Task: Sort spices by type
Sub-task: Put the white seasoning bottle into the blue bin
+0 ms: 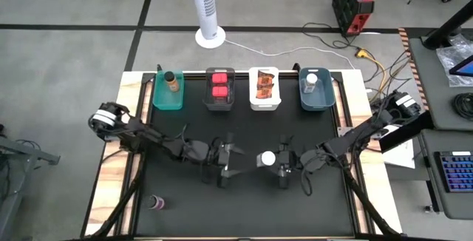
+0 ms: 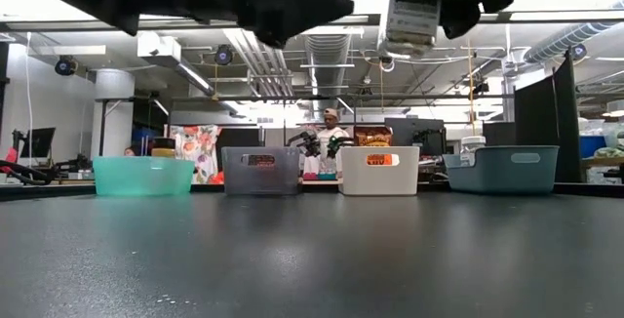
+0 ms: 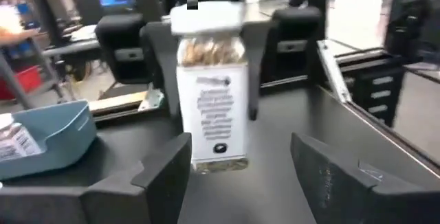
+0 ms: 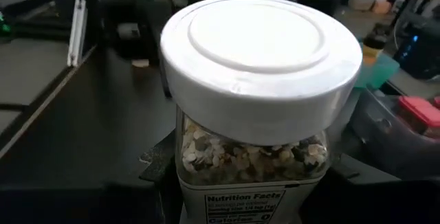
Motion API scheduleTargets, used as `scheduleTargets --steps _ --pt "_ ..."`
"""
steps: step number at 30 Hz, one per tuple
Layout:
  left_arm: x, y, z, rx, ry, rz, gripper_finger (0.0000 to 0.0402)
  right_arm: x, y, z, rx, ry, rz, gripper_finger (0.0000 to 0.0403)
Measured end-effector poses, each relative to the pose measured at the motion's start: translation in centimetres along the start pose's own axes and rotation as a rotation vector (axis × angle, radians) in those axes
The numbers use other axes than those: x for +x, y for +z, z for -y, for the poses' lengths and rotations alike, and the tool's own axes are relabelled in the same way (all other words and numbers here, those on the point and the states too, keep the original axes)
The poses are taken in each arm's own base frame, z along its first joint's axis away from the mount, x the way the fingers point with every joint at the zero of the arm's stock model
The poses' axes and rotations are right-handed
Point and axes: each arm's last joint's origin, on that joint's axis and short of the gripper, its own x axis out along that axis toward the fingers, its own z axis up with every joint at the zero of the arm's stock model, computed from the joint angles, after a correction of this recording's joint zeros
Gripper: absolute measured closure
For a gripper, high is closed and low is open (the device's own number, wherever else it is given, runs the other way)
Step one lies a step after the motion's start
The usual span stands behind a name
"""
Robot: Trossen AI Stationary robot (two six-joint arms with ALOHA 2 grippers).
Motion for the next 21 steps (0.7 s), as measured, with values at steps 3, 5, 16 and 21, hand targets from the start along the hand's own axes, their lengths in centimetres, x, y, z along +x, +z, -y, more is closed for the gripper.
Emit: scheduleTargets --steps 3,5,16,21 --pt "0.8 -0.2 0.1 -0.029 0.019 0.003 0.0164 0.1 0.2 -0.1 -0.002 0.001 0.025 0.0209" --pt "1.6 -0.6 0.1 -0.061 0.028 -0.008 0.0156 0.1 0.3 -0.1 0.000 0.003 0.033 0.0209" --pt "4.0 -1.7 0.0 -0.051 0.122 -0.042 0.0066 0.2 0.1 -0.2 -0.004 0.003 0.020 0.0209" --pt "4.4 -1.4 -0.1 -0.059 0.119 -0.027 0.0062 0.2 0.1 -0.2 -0.011 0.002 0.019 0.0209"
